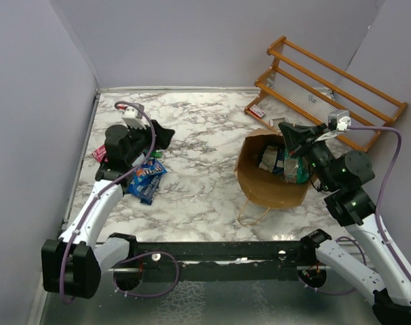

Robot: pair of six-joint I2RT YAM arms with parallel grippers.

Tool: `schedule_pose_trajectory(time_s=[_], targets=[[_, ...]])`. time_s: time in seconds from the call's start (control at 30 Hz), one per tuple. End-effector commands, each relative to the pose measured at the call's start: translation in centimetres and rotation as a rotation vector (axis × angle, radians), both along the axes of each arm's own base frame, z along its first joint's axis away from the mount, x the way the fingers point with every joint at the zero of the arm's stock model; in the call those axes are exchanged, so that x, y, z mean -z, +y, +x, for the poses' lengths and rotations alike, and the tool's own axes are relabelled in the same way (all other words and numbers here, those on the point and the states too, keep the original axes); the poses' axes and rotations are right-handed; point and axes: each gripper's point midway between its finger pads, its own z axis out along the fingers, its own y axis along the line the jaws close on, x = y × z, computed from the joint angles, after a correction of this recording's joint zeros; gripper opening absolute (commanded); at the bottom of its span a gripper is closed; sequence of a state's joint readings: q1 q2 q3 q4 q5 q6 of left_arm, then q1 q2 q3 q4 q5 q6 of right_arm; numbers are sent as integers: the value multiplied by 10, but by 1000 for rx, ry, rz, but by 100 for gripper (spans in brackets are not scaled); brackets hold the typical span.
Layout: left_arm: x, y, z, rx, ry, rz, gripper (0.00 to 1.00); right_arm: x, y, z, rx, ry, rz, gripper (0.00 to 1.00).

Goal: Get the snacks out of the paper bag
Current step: Take out the snack from the paper bag.

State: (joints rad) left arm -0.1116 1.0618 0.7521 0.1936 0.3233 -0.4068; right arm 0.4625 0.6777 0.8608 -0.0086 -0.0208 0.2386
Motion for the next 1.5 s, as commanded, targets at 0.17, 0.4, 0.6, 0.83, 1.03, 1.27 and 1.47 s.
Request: schedule_pose_trajectory(time_s=[0.17, 0.4, 0.6, 0.83, 1.03, 1.27, 1.47], targets=[[-75, -137, -98, 436, -282, -131, 80, -9, 1, -2, -7, -7, 4, 2], [-80, -189, -166, 476, -416, -281, 75, -2, 7, -5, -48, -7, -12, 2], [-73, -243, -217, 599, -507, -105, 74, -1, 52, -38, -362, -92, -114, 2], [-17, -297, -231, 681, -499, 112, 69, 8, 83, -77, -663, -124, -148, 2], [23, -317, -198, 548, -486, 264, 56, 4, 78, -69, -607, -122, -153, 2], [60, -340, -158, 401, -416, 392, 41, 0, 75, -69, -586, -137, -151, 2], [113, -350, -120, 336, -375, 512, 30, -7, 72, -70, -567, -152, -145, 2]])
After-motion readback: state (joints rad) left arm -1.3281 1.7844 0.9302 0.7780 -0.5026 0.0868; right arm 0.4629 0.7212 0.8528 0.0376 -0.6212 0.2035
